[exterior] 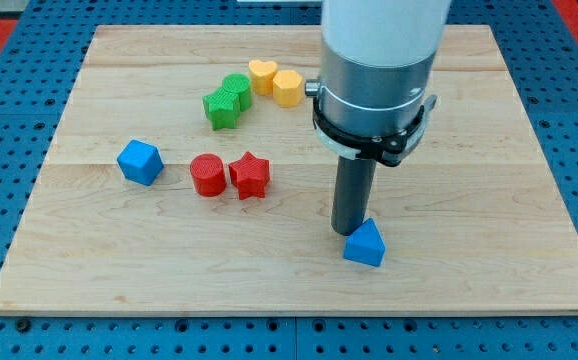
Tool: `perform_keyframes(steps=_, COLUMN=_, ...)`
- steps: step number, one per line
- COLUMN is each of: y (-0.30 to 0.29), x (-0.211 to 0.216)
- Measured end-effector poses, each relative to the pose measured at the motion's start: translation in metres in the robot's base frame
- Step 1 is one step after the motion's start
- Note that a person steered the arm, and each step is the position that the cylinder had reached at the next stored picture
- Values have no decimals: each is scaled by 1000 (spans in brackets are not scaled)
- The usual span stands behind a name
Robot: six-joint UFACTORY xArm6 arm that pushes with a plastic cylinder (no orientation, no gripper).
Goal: Move the red circle to the top of triangle
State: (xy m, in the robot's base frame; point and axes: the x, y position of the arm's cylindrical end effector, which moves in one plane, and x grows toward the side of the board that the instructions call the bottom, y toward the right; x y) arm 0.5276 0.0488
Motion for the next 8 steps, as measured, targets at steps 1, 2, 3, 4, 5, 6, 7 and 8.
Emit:
perform_keyframes(steps=1, y=-20, x=12)
perform_keyframes(steps=2, y=26, x=36)
perform_keyframes(steps=3, y=-2, x=28)
perform_keyframes(steps=4, y=-39, x=18)
perform_keyframes(steps=5, y=-63, x=-27)
perform_keyframes(steps=6, y=-44, x=-80)
perform_keyframes(steps=7, y=-102, x=-124)
perform_keyframes(steps=8, y=-167, x=-116)
